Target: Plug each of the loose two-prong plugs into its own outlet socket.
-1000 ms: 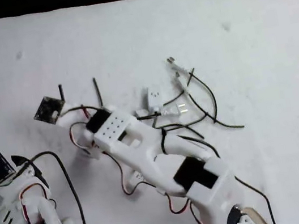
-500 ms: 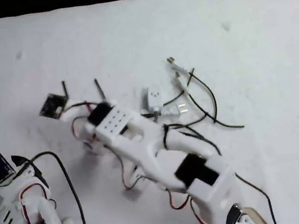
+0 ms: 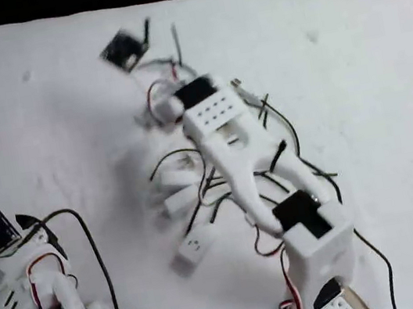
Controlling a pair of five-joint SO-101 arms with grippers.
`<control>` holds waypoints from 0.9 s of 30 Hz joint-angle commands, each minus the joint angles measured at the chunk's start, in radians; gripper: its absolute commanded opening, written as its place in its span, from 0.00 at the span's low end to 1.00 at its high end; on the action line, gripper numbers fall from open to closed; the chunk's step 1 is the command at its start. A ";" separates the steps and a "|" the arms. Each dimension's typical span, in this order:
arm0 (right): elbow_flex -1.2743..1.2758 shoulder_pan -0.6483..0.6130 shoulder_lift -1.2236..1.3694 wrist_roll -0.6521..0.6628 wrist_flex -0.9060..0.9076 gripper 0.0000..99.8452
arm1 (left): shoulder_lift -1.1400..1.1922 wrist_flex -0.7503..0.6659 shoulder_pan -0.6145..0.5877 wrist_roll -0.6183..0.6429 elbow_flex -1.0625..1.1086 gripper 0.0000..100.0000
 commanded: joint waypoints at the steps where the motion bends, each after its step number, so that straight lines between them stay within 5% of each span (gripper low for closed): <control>1: -0.147 0.084 0.074 0.005 -0.059 0.02 | -0.005 -0.012 -0.004 0.006 -0.005 0.10; 7: -0.399 0.159 0.320 -0.003 -0.001 0.03 | -0.005 -0.020 -0.004 0.006 0.006 0.10; 12: -0.612 0.140 0.414 -0.080 0.211 0.18 | -0.005 -0.020 -0.004 0.006 0.006 0.10; 15: -0.735 0.128 0.417 -0.091 0.338 0.20 | -0.005 -0.020 -0.004 0.005 0.006 0.10; 19: -0.884 0.120 0.417 -0.057 0.495 0.19 | -0.005 -0.020 -0.004 -0.032 0.009 0.10; 27: -1.083 0.108 0.423 0.025 0.776 0.02 | -0.005 -0.012 0.068 -0.035 0.011 0.10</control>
